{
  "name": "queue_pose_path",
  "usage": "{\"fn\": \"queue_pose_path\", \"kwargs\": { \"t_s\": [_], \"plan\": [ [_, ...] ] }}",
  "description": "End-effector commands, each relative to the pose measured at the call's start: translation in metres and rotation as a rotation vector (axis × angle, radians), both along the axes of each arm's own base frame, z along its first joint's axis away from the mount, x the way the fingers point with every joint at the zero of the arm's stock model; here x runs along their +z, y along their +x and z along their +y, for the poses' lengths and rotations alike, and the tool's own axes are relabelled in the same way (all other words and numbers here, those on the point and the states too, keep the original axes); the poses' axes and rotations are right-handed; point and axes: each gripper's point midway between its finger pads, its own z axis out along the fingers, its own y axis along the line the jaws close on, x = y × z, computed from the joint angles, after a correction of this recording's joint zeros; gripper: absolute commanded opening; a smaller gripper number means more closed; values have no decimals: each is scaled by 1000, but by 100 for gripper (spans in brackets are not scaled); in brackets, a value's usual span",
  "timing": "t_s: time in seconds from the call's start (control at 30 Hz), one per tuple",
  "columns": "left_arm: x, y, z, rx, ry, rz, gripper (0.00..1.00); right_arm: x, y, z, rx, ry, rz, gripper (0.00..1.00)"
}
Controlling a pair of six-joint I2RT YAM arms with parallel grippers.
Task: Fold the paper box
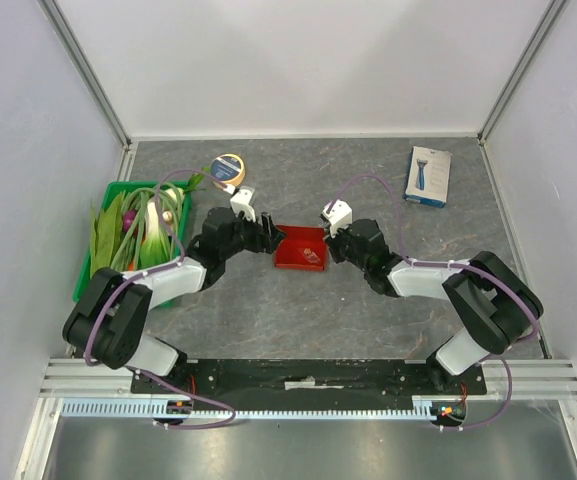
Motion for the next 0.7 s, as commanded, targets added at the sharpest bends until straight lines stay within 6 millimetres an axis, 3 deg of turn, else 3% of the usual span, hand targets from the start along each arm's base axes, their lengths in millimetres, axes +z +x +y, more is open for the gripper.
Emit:
{"fn": "queue_pose_path", "kwargs": {
  "t_s": [0.0,0.2,0.33,0.67],
  "plan": [
    [9,23,11,9,79,-58,73,-11,-7,2,53,-22,51,0],
    [8,14,-4,-179,30,-66,70,-11,-6,2,56,-19,55,0],
    [11,3,-14,-267,-4,-84,57,-12,-7,5,70,-12,62,0],
    [8,1,-14,-226,-10,-85,27,-8,-5,3,40,13,57,0]
  ]
}}
